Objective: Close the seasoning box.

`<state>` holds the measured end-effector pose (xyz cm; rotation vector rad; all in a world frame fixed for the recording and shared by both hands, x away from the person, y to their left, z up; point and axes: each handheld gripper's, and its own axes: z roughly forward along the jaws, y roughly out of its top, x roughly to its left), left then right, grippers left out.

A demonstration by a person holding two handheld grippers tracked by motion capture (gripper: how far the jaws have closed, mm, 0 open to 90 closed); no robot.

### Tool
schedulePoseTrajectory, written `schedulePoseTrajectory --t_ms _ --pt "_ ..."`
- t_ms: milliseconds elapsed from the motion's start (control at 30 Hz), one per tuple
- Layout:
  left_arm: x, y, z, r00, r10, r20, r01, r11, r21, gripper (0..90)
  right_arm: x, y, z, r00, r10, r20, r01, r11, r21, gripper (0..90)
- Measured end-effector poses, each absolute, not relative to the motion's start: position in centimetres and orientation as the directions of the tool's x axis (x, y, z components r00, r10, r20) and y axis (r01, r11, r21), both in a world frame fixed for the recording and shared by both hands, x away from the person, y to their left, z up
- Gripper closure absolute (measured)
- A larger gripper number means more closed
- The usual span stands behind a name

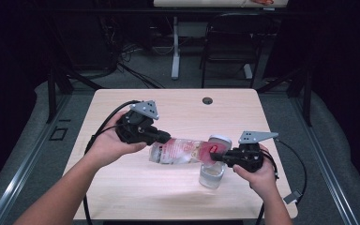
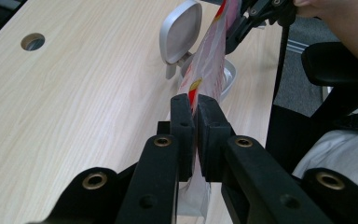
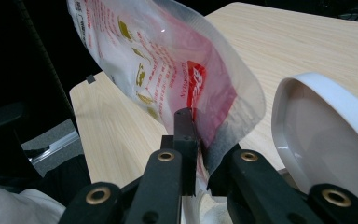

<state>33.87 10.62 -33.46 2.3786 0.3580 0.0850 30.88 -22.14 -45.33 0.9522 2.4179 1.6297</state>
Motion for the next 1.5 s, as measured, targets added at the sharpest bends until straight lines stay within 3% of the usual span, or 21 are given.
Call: schedulePoseTrajectory --t_ms 1267,1500 --pt "34.3 9.5 -32.8 0.961 0.274 -0.043 0.227 -0.687 0.690 86.9 31.2 -22.6 -45.8 -0.799 0.534 0.277 0.466 0.259 0.846 86.0" --pt "34.2 9.4 -32.6 0.964 0.265 -0.037 0.218 -0.694 0.686 87.1 31.2 -22.9 -45.8 -0.792 0.543 0.279 0.471 0.254 0.845 80.0"
